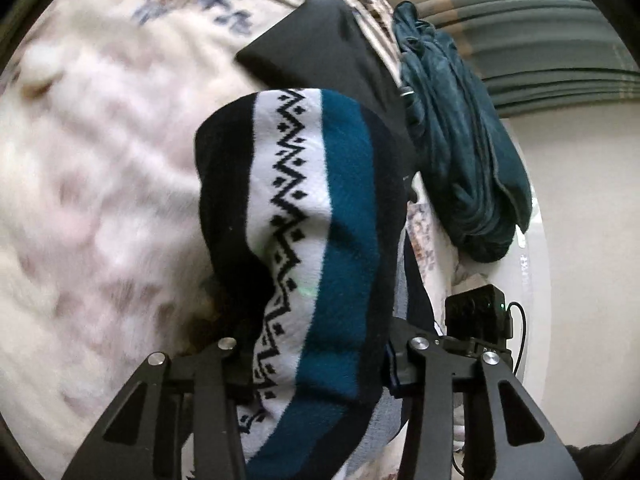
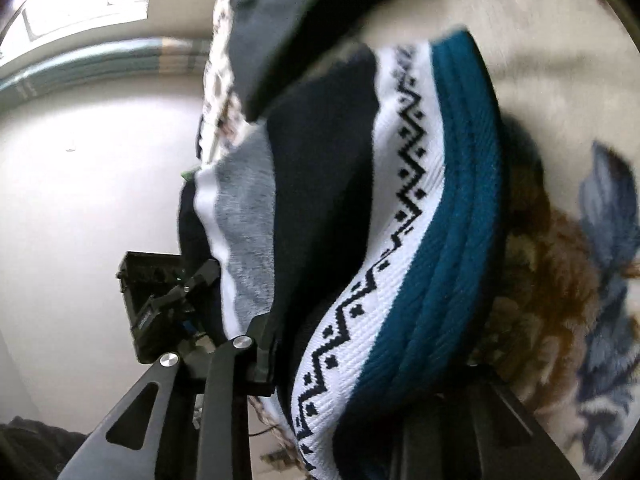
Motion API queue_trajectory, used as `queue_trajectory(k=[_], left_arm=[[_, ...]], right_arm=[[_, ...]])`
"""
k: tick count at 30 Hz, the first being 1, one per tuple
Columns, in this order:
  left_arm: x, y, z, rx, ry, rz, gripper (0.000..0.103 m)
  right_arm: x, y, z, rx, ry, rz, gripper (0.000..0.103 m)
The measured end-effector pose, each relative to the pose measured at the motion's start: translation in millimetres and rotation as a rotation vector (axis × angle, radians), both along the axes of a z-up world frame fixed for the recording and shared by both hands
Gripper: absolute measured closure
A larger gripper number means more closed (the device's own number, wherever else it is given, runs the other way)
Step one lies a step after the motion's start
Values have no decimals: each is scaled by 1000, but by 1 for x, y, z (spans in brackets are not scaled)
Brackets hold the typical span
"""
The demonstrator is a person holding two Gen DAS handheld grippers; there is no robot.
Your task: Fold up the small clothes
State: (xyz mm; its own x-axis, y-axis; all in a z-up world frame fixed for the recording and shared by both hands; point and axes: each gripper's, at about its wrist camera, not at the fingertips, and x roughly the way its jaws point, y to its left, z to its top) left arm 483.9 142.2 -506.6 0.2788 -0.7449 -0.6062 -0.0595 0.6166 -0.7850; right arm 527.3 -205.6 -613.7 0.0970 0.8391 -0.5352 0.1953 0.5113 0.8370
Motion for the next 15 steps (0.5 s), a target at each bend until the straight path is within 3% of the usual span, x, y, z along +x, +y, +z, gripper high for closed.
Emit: queue_trajectory(k=[7,11,15], left_arm=[[84,-15,57,17,-81,-79,64],[160,-30,78,21,-127,-129,64],[236,-38,75,30,-134,-154,64]], right_arm=[[34,-8,56,-9,-78,-104,72],[87,-19,86,-25,-134,-172,72],[153,-27,95,-52,-172,-219,72]])
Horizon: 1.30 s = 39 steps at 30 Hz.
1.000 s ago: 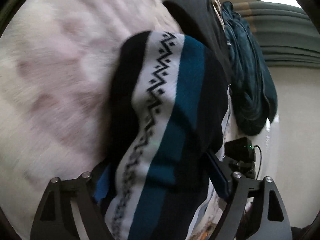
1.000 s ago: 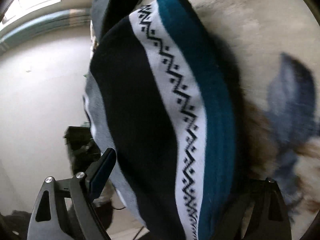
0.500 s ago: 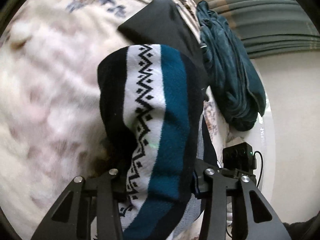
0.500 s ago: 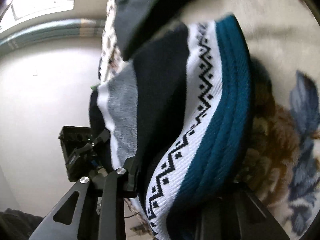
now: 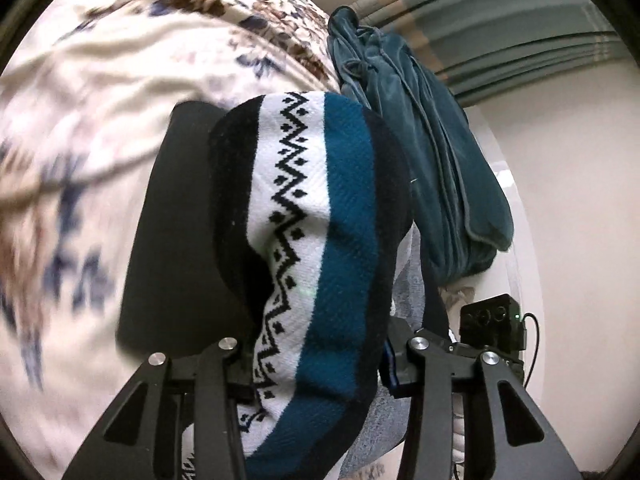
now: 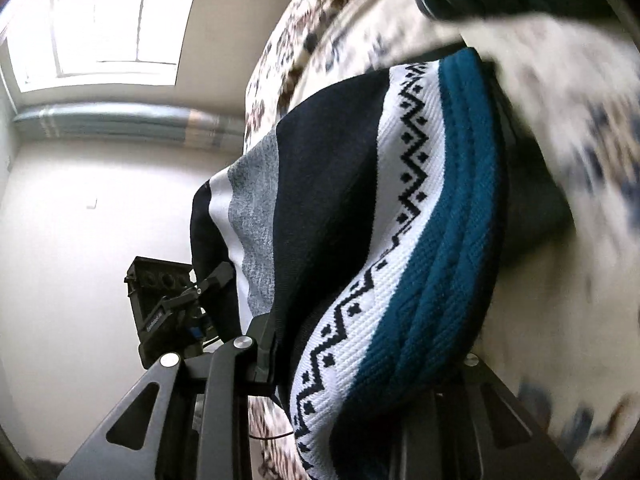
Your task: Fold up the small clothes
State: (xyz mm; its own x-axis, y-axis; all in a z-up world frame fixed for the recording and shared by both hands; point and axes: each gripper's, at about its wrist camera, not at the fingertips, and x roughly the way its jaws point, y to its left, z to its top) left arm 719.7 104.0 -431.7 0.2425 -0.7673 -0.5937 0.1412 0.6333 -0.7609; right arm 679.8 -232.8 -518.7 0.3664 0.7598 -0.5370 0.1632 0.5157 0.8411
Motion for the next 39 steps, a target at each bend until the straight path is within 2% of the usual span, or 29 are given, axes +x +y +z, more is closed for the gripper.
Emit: queue_trajectory(k=[5,9,13,16,17,18,20,22,23,24,27,28,29,30,31,32,36,39], left_arm=[[74,-16,-29,18,27,-29,64],[98,-15,-60,48,79,-34,64],[101,-5,-80,11,130,-18,63],[95,1,-81,16,160,-5,59],[92,3,-79,25,159,0,59],[89,5,-76,34,154,5,59],[80,10,-65,83,127,30,58],[72,11,-55,165,96,60,45],[67,12,-49,229,76,75,35],[62,11,-44,286,60,82,28],[41,1,-21,479,-20,89,18],[31,-4,-11,550,-59,89,17],[22,-8,-3,602,-88,90,15],[14,-13,4,652,-114,89,11],[3,-17,14,692,-137,91,10],[-7,-20,22,713,-153,97,7],[-55,-23,65,771,-193,120,6],[-91,-27,104,800,-246,131,6]], right_arm=[[72,-14,-11,-48,10,-28,72],[98,-30,-41,-75,65,-35,72],[113,-36,-65,-83,128,-19,72],[123,-34,-74,-159,166,-19,60],[122,-37,-74,-194,177,-24,48],[124,-42,-73,-222,187,-38,45],[121,-55,-67,-322,176,-63,45],[116,-61,-56,-441,186,-97,44],[112,-63,-51,-515,193,-101,43],[106,-61,-42,-617,192,-104,44],[94,-48,-20,-781,183,-91,43],[88,-43,-11,-842,174,-92,43],[83,-36,-1,-903,163,-99,37],[67,-37,11,-941,147,-106,23],[57,-28,25,-967,131,-111,15],[54,-20,34,-984,127,-117,2],[8,6,88,-1077,86,-142,0],[-36,25,142,-1115,47,-172,0]])
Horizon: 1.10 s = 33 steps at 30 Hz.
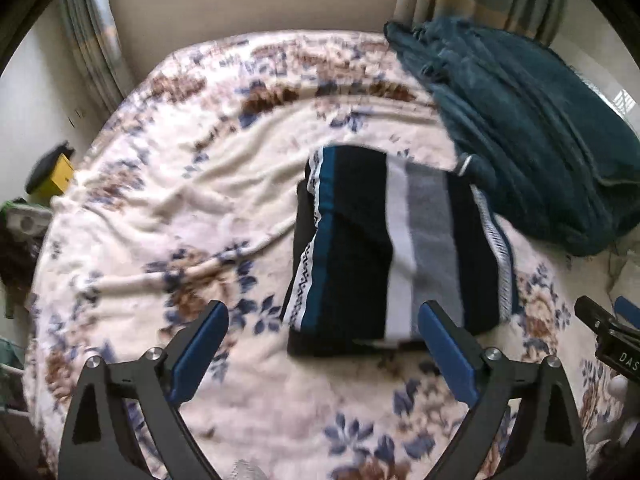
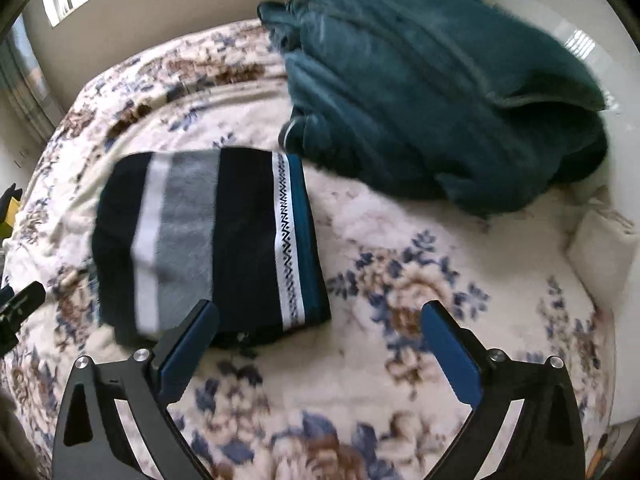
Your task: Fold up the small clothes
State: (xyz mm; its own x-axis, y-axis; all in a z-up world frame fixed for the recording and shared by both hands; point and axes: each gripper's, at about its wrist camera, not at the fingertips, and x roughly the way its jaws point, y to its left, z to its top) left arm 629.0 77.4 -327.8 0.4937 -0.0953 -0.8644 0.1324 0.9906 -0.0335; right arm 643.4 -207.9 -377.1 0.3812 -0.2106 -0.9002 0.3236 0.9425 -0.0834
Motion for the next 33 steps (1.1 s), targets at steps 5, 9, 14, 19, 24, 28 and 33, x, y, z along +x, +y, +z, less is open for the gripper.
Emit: queue_trajectory(k=[5,9,14,19,24,28,33], left_arm=[[-56,-4,61,24,-74,-26,6],[-102,-3,107,13,-109,-35,6],[-155,5,165,-20,-137,-10,6],[-207,7,215,-8,-192,-8,6],[-253,11,253,-16,-214,9,6],[-285,13,278,-12,-242,18,6],[-311,16,300,-9,-285,20,6]], right_arm=[[-64,23,84,-59,-85,-6,0],[-115,40,150,-68,-143,0,0],[-176,60,222,-115,-204,16,0],[-236,78,294,-131,-261,46,0],[-290,92,351,-125,-312,74,0],[-328,105,387,-107,-339,99,0],[-363,112,419,-97,-373,115,0]])
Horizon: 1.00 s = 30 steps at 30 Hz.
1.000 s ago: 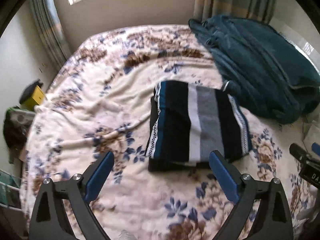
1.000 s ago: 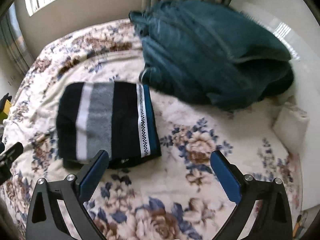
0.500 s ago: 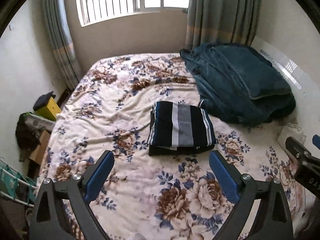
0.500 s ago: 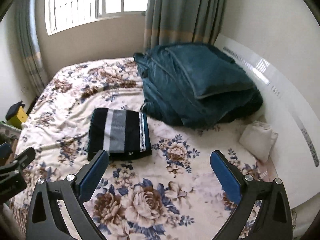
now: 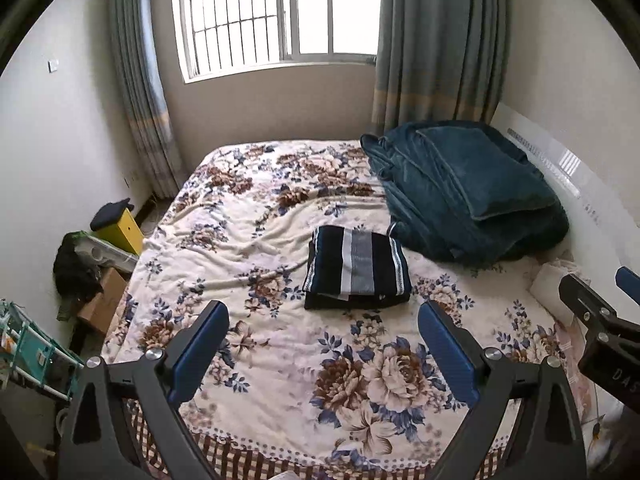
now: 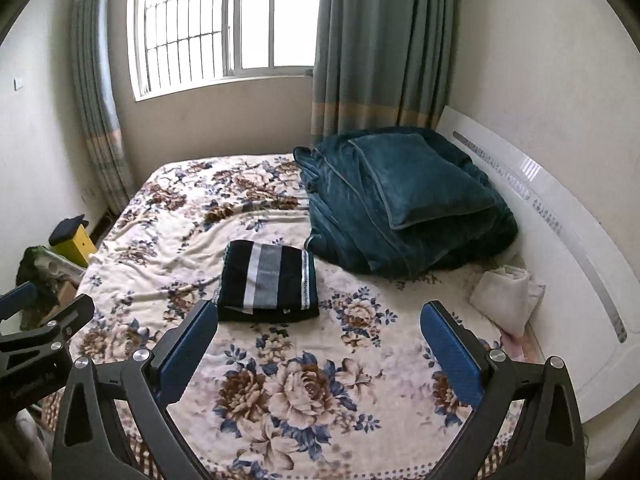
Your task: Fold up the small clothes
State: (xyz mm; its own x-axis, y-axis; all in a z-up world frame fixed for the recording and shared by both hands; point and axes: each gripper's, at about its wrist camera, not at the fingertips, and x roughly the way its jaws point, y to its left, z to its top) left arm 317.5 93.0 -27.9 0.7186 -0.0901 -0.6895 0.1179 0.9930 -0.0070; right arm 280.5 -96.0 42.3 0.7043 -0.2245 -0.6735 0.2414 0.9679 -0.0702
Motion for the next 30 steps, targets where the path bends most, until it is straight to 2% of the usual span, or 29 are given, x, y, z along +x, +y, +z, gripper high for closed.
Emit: queue_trajectory(k=[8,10,11,12,30], left_arm=[[-23,6,13,-13,-32,17,6],[-24,7,13,-25,-24,20,6],[-25,8,13,-33,-18,17,1],[-25,8,13,-38,-15,12,0],[-26,3,20,-9,-43,30,0]], right_arm=[[-27,0,29,-3,-36,2,0],[-27,-2,30,0,-32,10,0],[-28,-2,31,2,-30,10,0],[-28,-4,31,6,-29,11,0],[-25,-11,28,15,-22,27,0]])
